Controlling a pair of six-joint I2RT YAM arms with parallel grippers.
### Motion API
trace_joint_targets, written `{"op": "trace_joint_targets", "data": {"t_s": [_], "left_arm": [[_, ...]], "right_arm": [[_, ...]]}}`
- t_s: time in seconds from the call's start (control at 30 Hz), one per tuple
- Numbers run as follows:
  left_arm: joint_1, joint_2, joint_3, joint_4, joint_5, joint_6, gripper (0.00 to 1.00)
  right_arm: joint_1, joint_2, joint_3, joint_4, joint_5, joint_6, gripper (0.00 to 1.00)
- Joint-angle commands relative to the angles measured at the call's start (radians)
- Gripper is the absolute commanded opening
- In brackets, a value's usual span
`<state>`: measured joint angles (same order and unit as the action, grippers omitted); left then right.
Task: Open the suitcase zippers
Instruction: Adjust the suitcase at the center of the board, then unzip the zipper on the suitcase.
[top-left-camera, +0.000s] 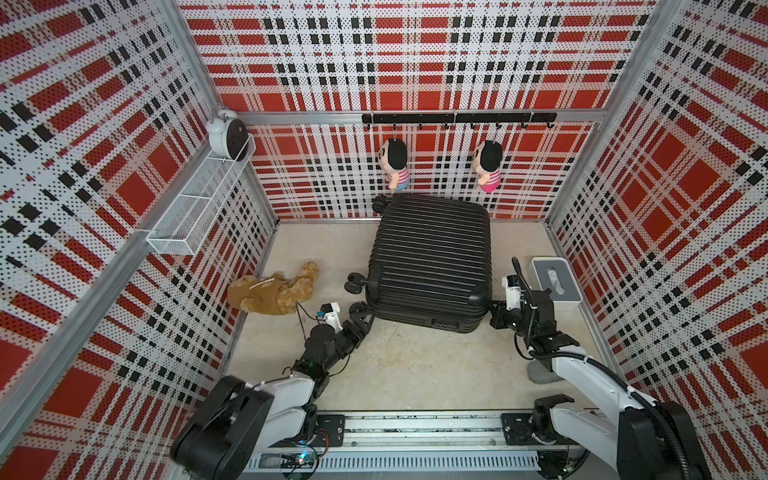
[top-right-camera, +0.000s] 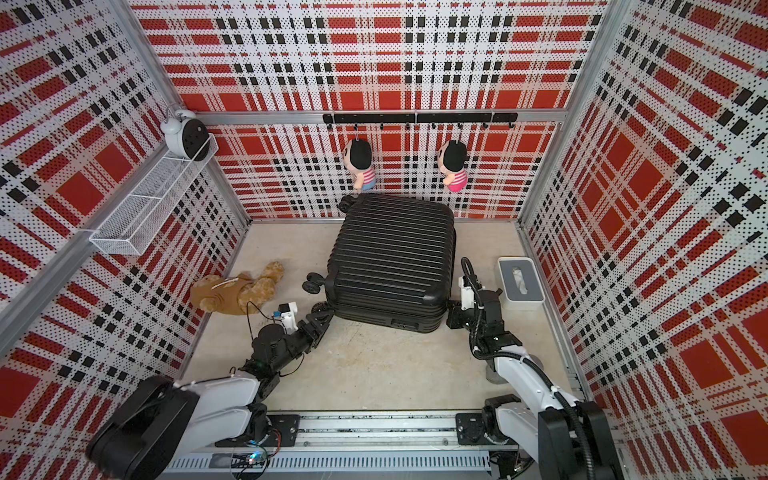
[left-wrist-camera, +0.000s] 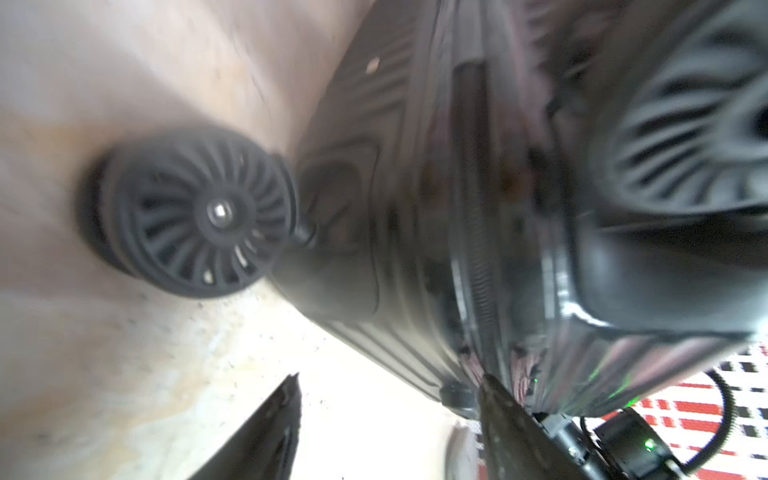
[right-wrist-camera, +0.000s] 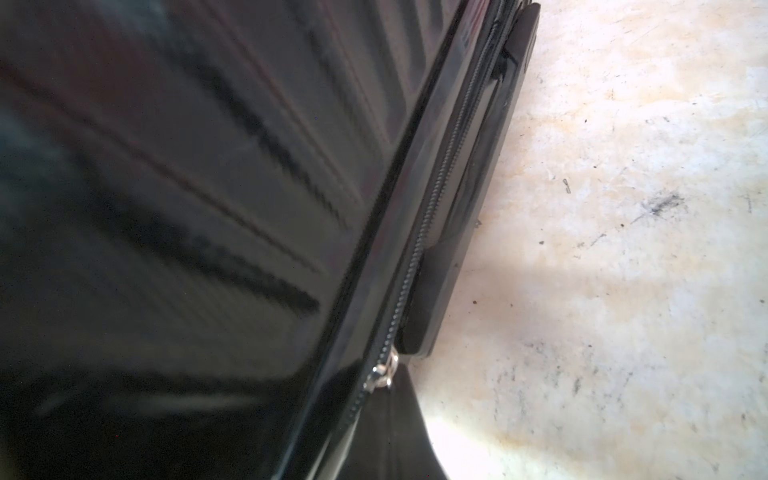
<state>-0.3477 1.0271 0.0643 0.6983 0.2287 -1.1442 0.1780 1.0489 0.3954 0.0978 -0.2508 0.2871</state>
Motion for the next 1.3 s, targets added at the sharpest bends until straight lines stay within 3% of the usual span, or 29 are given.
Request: {"op": "trace_joint_targets", "data": {"t_s": [0.0,0.1,0.2,0.27,0.37,0.5,0.6,0.8,0.97,1.1,1.27], "left_arm": [[0.054,-0.212,0.102,-0.440,-0.069,0.111,0.75],[0.124,-0.300,0.230,-0.567,-0.036,0.150,0.77],[0.168,-0.258,0.350,-0.611,0.011,0.187,0.87],[0.213,-0.195,0.383,-0.560,0.065,0.191,0.98],[0.279,-0.065,0.395,-0.385,0.178,0.149,0.98],[0.301,0.129,0.454,-0.248,0.291,0.122,1.00],[0.294,0.189,0.450,-0.161,0.326,0.078,0.93],[0.197,0.135,0.381,-0.144,0.285,0.051,0.74],[0.184,0.107,0.332,-0.143,0.257,0.049,0.53],[0.184,0.097,0.319,-0.144,0.230,0.049,0.30],[0.186,0.088,0.313,-0.144,0.187,0.050,0.22]], "right_arm": [[0.002,-0.028,0.015,0.045,-0.070,-0.007,0.00],[0.002,-0.041,0.002,0.044,-0.072,0.000,0.00],[0.002,-0.050,-0.007,0.045,-0.077,0.003,0.00],[0.002,-0.055,-0.013,0.051,-0.082,0.007,0.00],[0.001,-0.050,-0.013,0.057,-0.092,0.009,0.00],[0.001,-0.039,-0.008,0.059,-0.109,0.011,0.00],[0.002,-0.041,-0.007,0.057,-0.110,0.009,0.00],[0.002,-0.053,-0.007,0.043,-0.118,0.016,0.00],[0.002,-0.096,-0.022,0.018,-0.132,0.032,0.00],[0.004,-0.161,-0.046,-0.002,-0.133,0.060,0.00],[0.021,-0.240,-0.058,-0.075,-0.134,0.076,0.00]]}}
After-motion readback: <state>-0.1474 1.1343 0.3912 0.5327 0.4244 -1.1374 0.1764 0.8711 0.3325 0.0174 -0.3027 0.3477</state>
